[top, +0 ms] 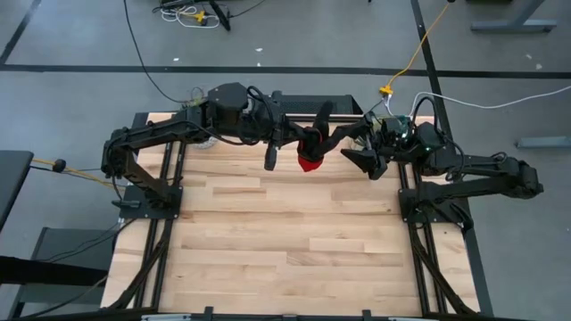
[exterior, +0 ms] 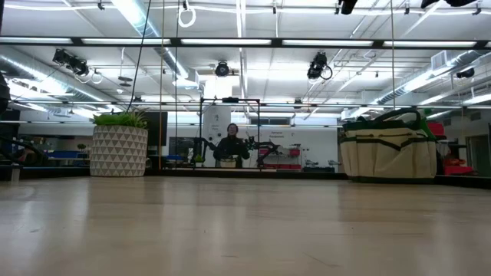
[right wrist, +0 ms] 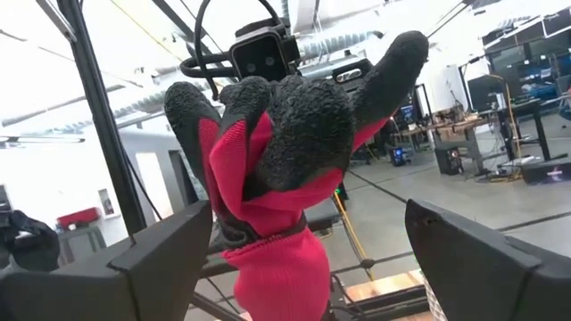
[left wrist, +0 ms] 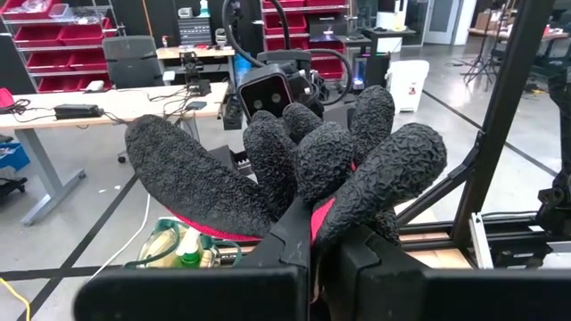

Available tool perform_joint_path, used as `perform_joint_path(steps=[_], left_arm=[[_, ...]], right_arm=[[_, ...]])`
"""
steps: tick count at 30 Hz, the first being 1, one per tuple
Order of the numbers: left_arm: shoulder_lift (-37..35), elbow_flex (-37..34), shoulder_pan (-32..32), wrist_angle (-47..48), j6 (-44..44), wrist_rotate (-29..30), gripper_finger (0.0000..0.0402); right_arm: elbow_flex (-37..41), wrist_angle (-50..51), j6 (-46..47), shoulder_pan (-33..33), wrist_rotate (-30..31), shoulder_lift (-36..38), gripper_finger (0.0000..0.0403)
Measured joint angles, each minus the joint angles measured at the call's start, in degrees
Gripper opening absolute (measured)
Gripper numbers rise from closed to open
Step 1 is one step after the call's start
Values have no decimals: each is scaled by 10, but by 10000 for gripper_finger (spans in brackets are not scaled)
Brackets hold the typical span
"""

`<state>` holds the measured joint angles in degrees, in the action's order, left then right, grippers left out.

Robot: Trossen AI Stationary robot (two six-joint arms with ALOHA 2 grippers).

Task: Pick & Place Garden tools in Gardening bag
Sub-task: Put the red gloves into the brown gardening bag

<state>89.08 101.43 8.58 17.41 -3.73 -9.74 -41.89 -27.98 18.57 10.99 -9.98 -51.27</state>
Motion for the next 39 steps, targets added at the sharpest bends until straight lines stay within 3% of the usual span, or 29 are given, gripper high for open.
perform_joint_path(steps=[16,29,39], left_arm=[[0,0,0,0,0,6,14],[9,-1,0,-3,2,46,14],[31,-1,-1,-34,-4,70,14]], right_arm=[[0,1,37,0,46,0,391],[0,-31,33,0,30,-1,398],[0,-81,33,-8,30,-48,399]])
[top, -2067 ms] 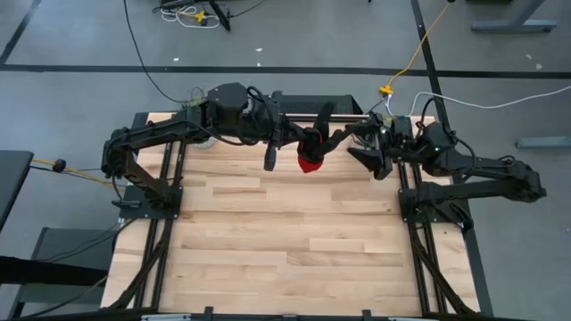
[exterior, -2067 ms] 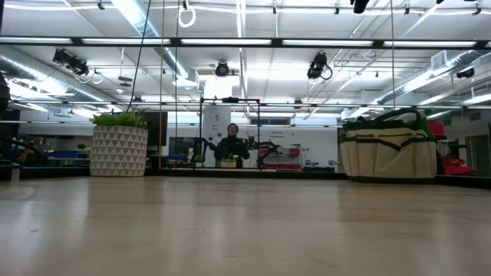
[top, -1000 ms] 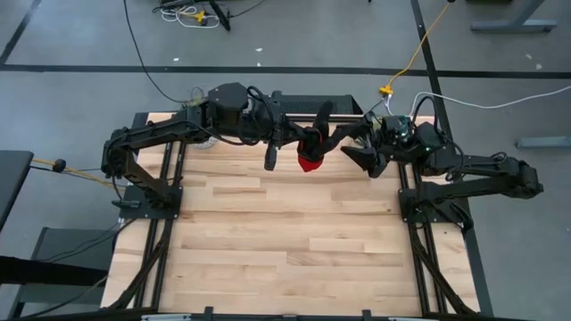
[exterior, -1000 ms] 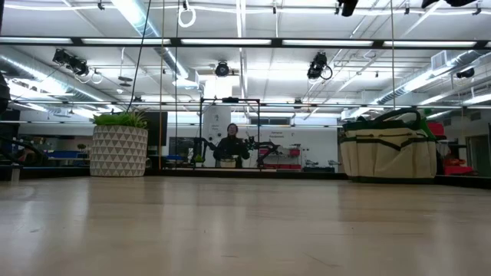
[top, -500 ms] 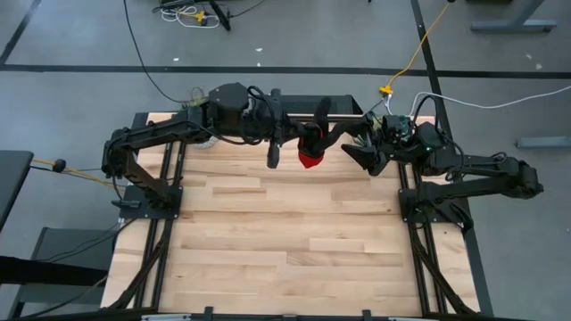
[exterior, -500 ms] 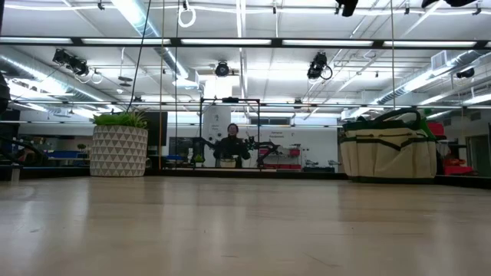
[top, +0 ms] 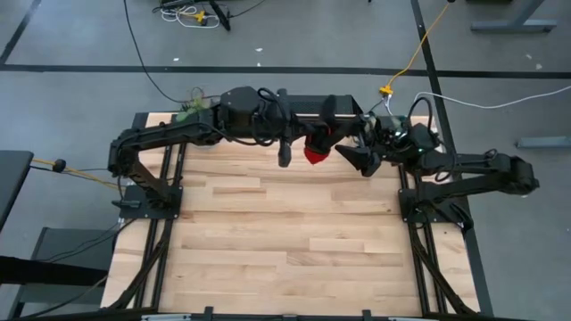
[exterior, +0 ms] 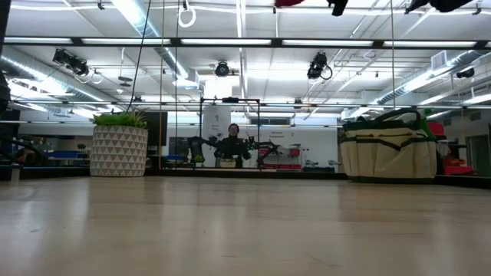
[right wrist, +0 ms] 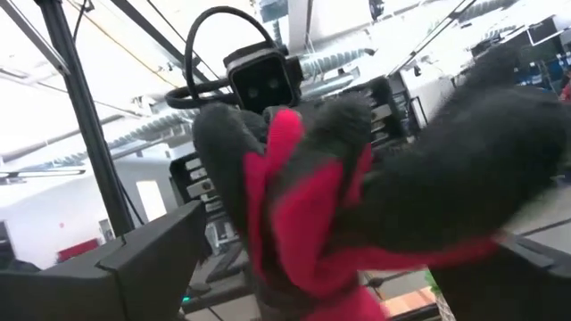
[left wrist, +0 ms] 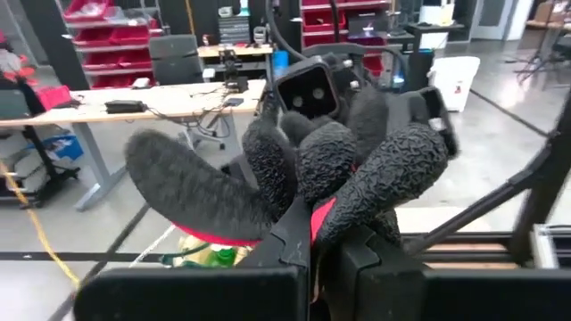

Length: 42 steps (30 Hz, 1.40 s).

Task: Pick & Place Garden tools in Gardening bag
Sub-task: Put the red gloves into the brown gardening bag

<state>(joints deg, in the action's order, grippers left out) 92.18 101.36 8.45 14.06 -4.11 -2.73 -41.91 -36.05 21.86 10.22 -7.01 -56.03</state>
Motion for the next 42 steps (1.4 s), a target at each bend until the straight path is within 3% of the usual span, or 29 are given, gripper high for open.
perform_joint_path(steps=[15,21,42], left_arm=[[18,0,-1,-5,-15,31,14],[18,0,-3,-6,-16,52,14],[18,0,-23,-27,-11,33,14]], right_arm=[[0,-55,-15,-5,4,-37,399],[0,-45,-26,-5,39,-38,399],[0,-40,-29,-5,66,-41,377]])
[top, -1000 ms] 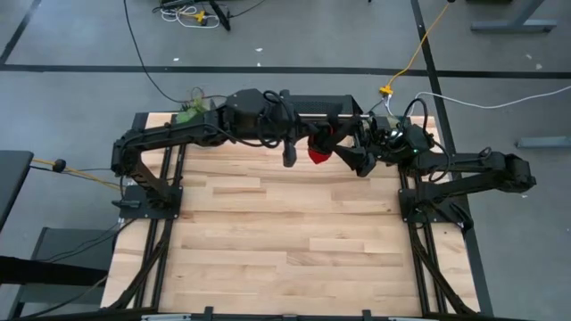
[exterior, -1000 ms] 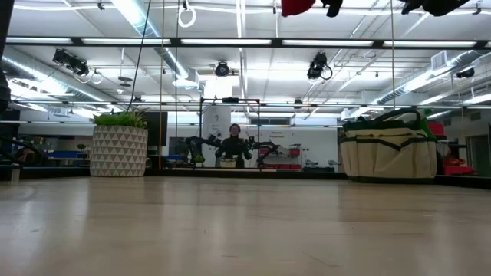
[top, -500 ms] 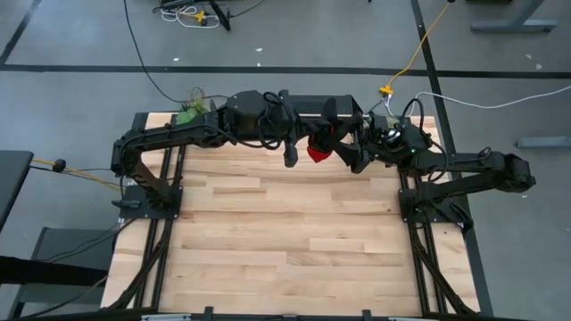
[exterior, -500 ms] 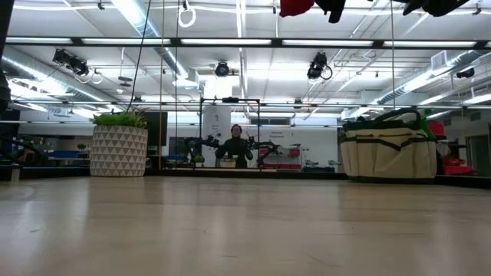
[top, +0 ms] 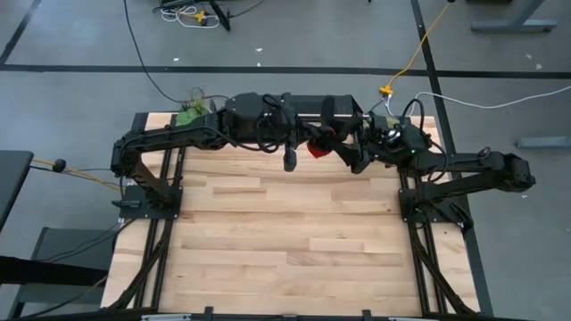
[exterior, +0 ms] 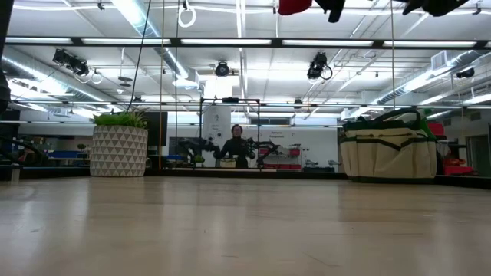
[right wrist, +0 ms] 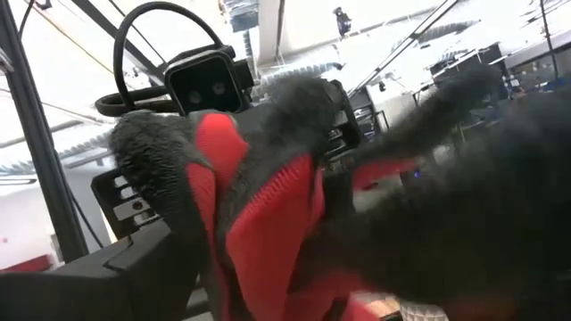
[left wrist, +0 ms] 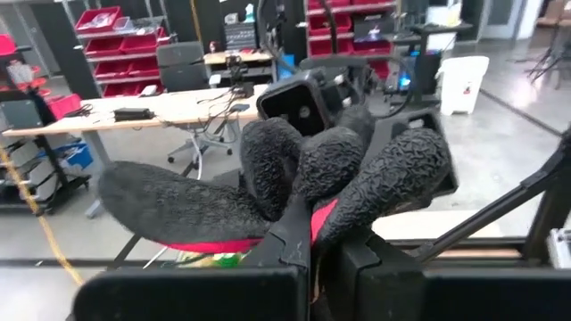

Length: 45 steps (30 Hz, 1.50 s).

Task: Pick & Place Garden tools in Gardening bag
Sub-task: Put the red gloves into the brown gardening bag

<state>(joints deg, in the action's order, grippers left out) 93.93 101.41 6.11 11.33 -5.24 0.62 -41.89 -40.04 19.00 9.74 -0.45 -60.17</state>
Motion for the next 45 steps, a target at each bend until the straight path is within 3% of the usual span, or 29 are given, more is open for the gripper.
perform_joint_path(steps=[14,32,45], left_arm=[[0,0,0,-5,16,-19,14],[0,0,0,-3,18,-19,14],[0,0,0,-3,20,-8,14]], right_arm=[[0,-9,-4,0,-22,-4,363],[0,-9,-30,-2,-36,-4,209],[0,-9,-47,-2,-70,-4,120]])
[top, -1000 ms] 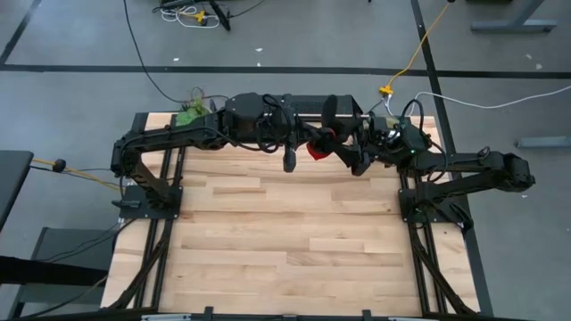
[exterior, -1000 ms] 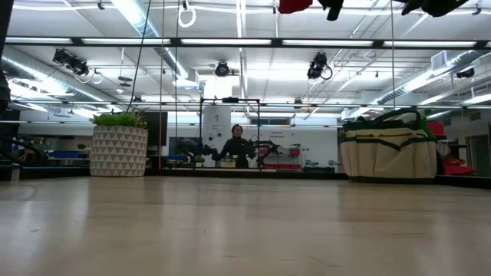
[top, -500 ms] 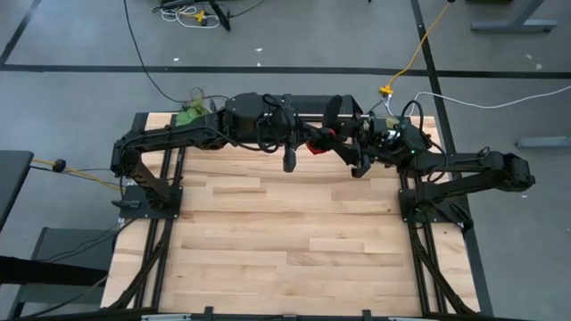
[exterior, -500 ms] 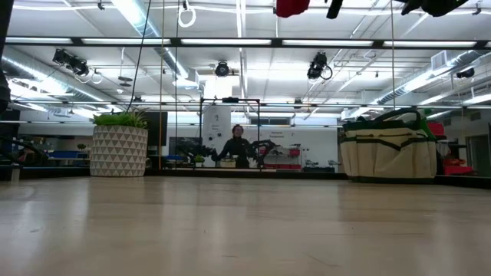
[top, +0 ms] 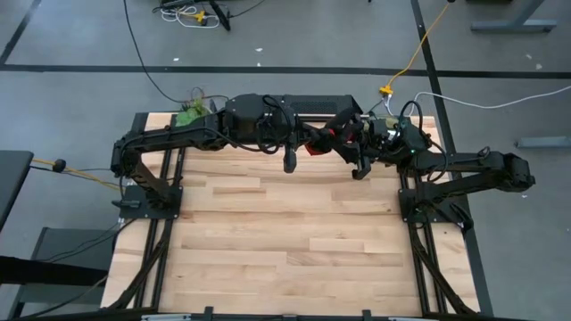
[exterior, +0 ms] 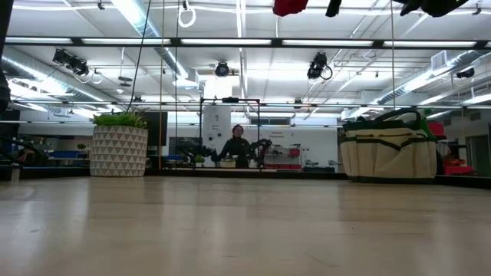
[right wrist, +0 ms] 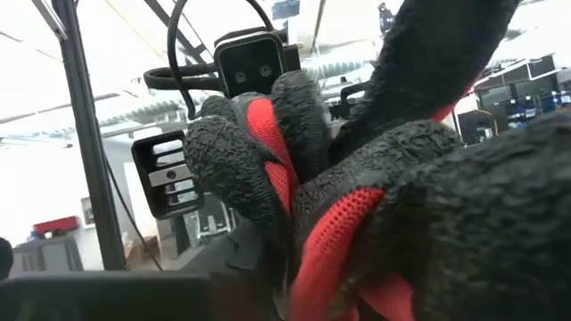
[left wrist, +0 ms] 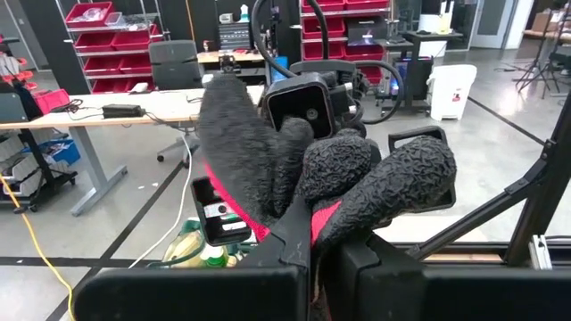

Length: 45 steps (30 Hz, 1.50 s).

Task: Pick & Place Garden tools in Gardening bag
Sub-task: Put the red gloves into the brown gardening bag

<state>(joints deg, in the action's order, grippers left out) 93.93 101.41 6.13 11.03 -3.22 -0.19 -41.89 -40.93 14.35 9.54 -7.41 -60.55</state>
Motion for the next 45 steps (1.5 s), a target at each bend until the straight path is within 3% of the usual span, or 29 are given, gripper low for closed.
perform_joint_path(steps=[13,24,35,45], left_arm=[[0,0,0,-1,1,1,16],[0,0,0,-1,0,2,64],[-4,0,0,14,30,-2,152],[-39,0,0,57,56,-3,140]], right_arm=[[0,1,-14,0,-1,0,44],[0,3,-14,0,-1,0,43],[1,4,-20,0,-16,0,43],[1,20,-39,0,-27,10,40]])
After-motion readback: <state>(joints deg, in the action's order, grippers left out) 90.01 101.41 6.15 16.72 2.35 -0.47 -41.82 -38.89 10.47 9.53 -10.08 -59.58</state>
